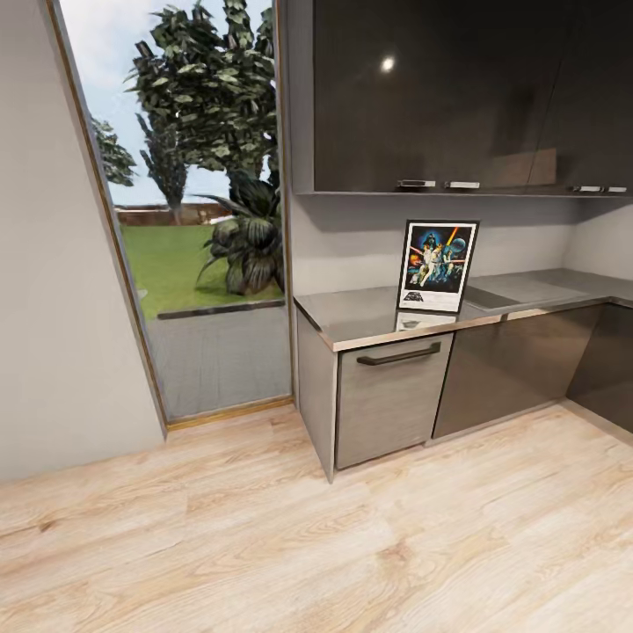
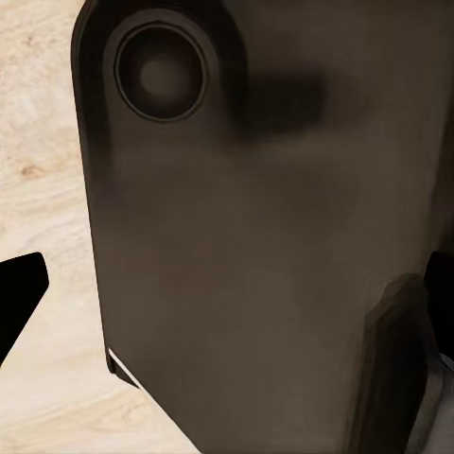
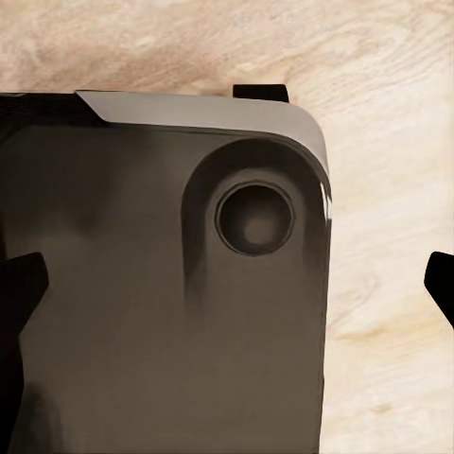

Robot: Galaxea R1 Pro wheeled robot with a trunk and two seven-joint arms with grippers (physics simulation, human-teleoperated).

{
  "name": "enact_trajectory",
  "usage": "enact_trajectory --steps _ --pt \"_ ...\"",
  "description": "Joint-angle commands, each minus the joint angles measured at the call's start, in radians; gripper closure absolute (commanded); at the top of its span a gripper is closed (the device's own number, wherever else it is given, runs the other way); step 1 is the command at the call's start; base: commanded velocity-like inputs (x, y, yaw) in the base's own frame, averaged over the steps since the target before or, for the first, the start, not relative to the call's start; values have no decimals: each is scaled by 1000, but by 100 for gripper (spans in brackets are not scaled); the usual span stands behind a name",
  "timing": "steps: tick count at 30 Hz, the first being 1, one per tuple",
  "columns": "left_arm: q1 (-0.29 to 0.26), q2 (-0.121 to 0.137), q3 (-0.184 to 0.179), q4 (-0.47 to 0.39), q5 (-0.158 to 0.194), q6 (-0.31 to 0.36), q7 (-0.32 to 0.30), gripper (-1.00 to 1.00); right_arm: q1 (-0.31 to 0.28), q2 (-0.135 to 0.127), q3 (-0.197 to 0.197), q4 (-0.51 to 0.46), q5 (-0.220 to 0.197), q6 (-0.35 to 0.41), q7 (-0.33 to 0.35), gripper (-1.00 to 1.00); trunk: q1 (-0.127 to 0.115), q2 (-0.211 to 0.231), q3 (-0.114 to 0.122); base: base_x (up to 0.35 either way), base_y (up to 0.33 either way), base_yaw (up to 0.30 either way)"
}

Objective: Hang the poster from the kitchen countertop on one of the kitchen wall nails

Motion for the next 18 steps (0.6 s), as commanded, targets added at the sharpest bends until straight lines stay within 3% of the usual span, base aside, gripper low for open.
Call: enact_trajectory --steps 1,12,18 --pt "1 0 0 -2 0 -1 0 -100 -1 0 0 1 -1 -4 0 -100 0 0 -1 0 0 0" --pt "-3 -2 1 5 0 -1 0 -100 8 -4 1 0 1 2 1 -100 0 0 -1 0 0 0" --pt "-3 -2 5 -29 -4 0 4 -100 -1 -14 -1 -34 0 -32 0 -100 0 0 -1 0 0 0"
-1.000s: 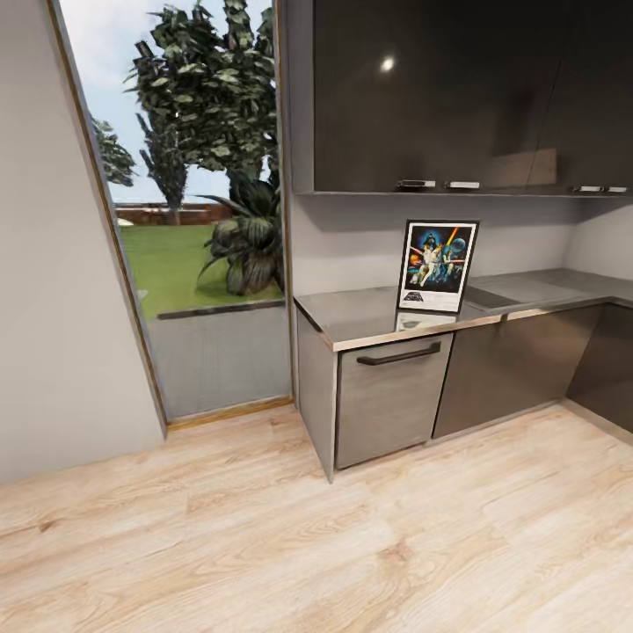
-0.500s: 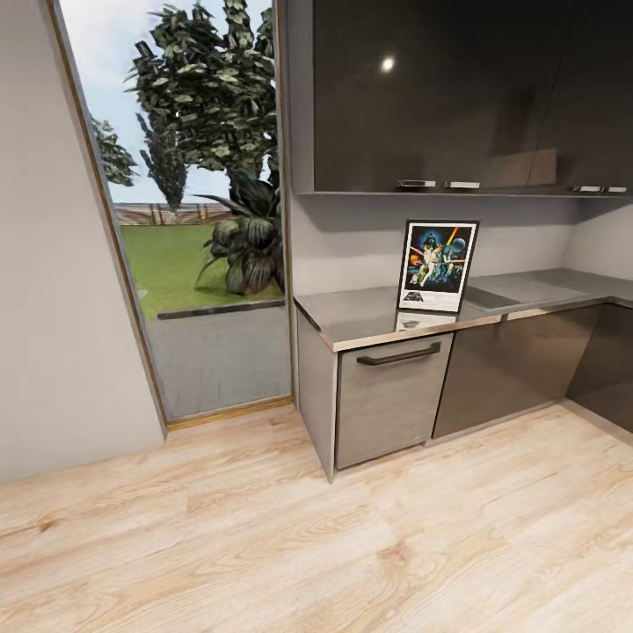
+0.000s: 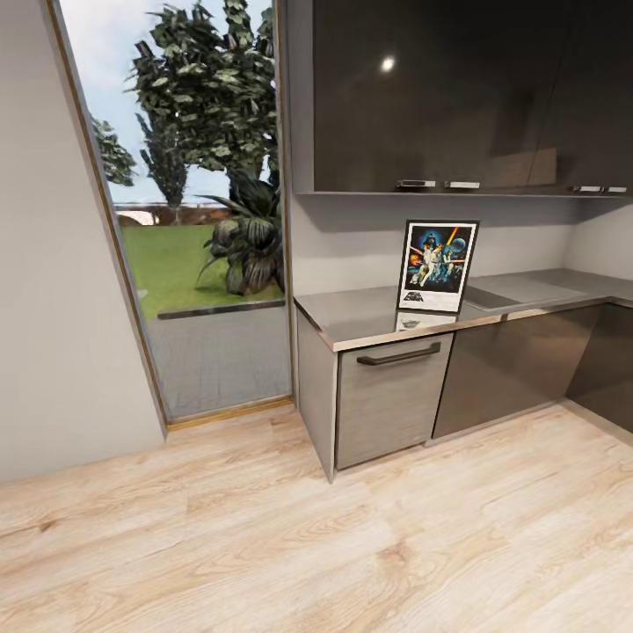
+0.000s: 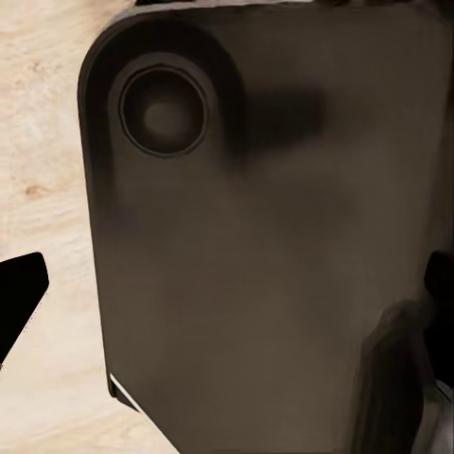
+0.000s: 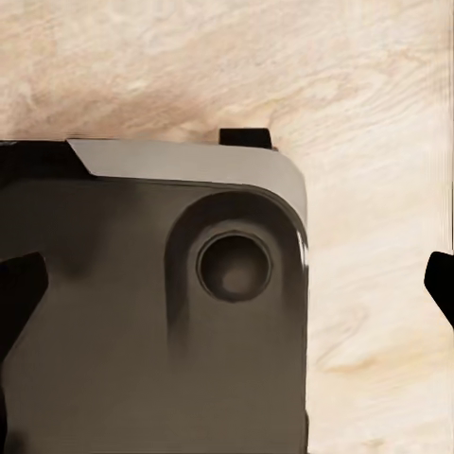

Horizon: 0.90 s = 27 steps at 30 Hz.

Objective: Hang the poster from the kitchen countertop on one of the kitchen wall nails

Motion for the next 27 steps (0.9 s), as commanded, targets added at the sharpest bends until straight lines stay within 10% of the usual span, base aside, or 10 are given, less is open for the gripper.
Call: enact_trajectory --steps 1,6,7,8,27 --pt "1 0 1 -8 0 -1 0 -100 -2 -1 -1 -5 0 -9 -1 -100 0 0 -1 0 0 0" --pt "1 7 2 -36 -2 -1 -1 -100 -6 -11 -2 -33 1 -37 -1 -100 0 0 -1 0 0 0" --pt "1 7 2 -450 -2 -1 -2 -100 -6 -13 -3 -395 1 -49 -1 -100 0 0 -1 0 0 0" --pt "1 9 2 -496 -2 -1 -2 -100 -6 -18 -3 -425 1 -51 -2 -100 0 0 -1 0 0 0" --pt "1 13 9 -585 -2 -127 -1 -100 -7 -49 -3 -472 7 -57 -4 -100 0 0 -1 0 0 0"
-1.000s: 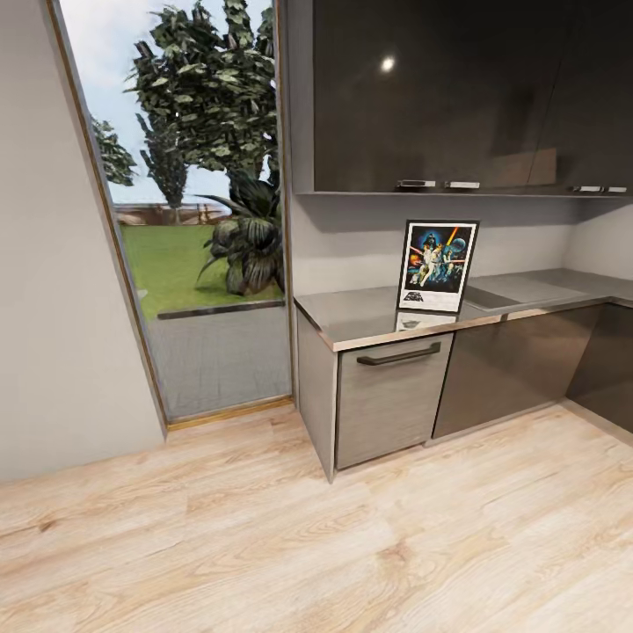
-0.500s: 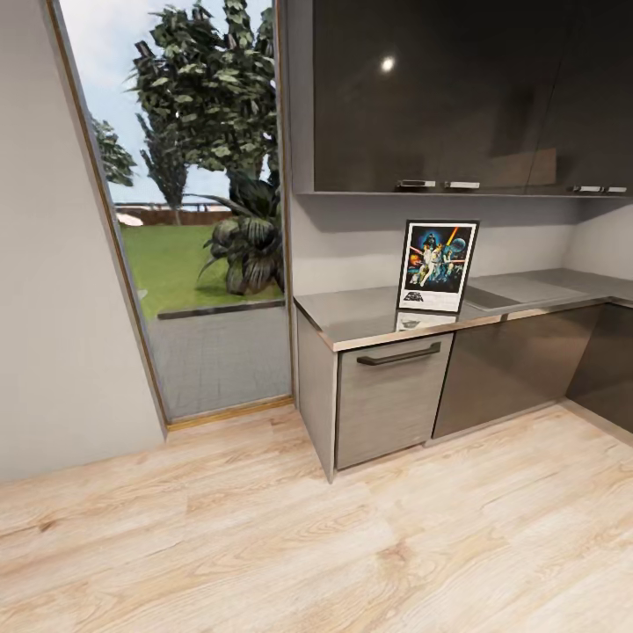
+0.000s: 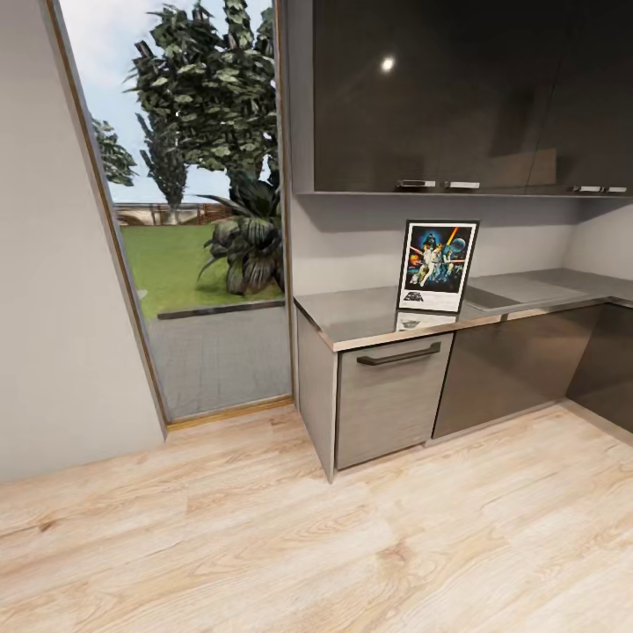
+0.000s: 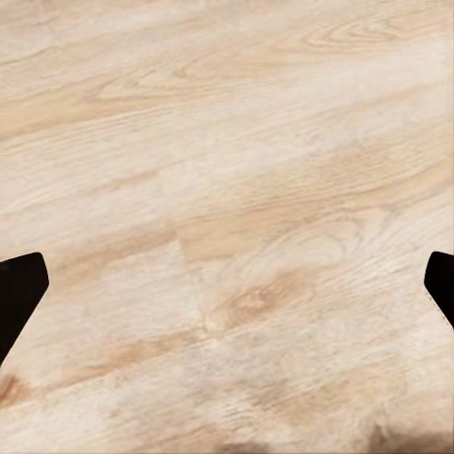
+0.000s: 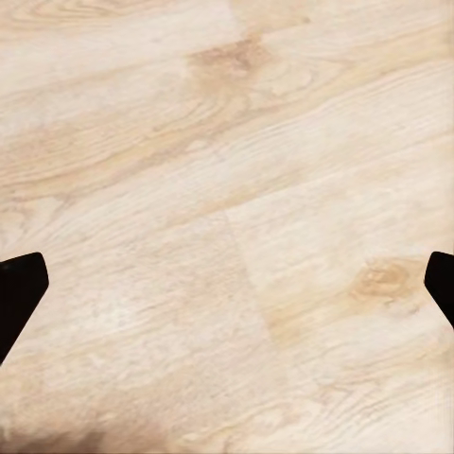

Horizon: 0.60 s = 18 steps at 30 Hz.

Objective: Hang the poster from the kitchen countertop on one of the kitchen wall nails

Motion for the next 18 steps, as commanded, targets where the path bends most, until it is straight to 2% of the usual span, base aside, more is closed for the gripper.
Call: enact_trajectory --steps 1,5,10,18 --pt "0 0 1 -1 0 -3 0 -100 0 0 0 1 0 -3 -1 -100 0 0 -1 0 0 0" --pt "0 7 3 0 0 -7 1 -100 2 -2 1 5 1 -3 0 -100 0 0 -1 114 -81 0" --pt "0 9 3 43 1 -10 1 -100 4 -3 1 10 1 -4 0 -100 0 0 -1 260 -199 0" --pt "0 9 3 45 1 -10 1 -100 4 -3 1 10 0 -4 -1 -100 0 0 -1 274 -204 -10"
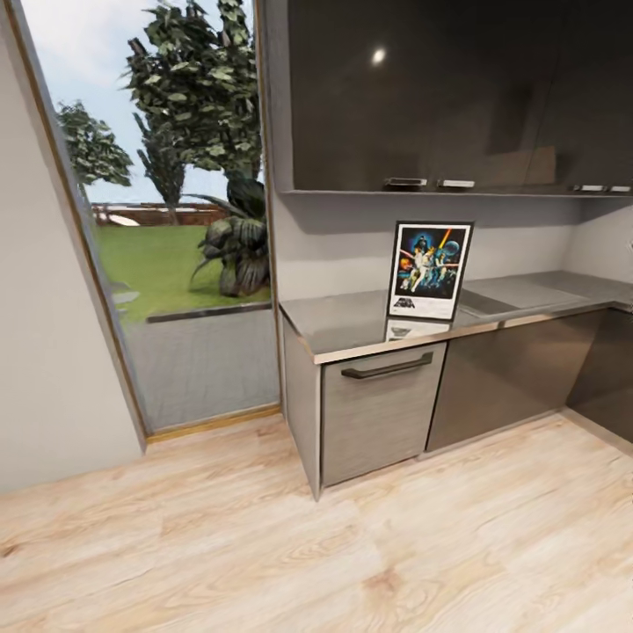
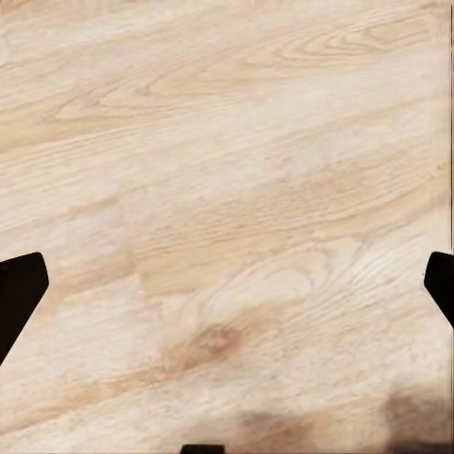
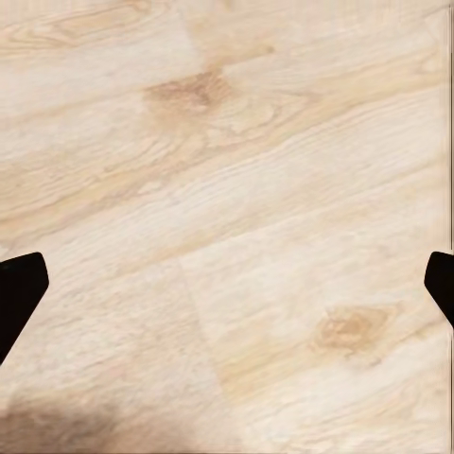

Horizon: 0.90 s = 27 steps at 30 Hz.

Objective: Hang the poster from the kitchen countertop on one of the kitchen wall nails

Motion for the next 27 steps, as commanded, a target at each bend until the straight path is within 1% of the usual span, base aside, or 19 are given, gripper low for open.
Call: enact_trajectory --steps 1,8,12,19,27 --pt "0 0 2 -1 0 -1 0 -100 0 0 -1 1 0 -3 -1 -100 0 0 -1 275 -203 -80" --pt "0 0 2 -1 0 -1 0 -100 0 0 -1 1 0 -3 -1 -100 0 0 -1 275 -203 -213" --pt "0 0 2 -1 0 -2 -1 -100 -1 0 -1 1 0 -3 -1 -100 0 0 -1 275 -210 -126" --pt "0 0 2 -1 -1 -2 -1 -100 0 0 -2 1 0 -3 -1 -100 0 0 -1 253 -242 -29" --pt "0 0 2 -1 -2 -1 -1 -100 0 0 0 2 0 -3 -1 -100 0 0 -1 178 -294 -2"
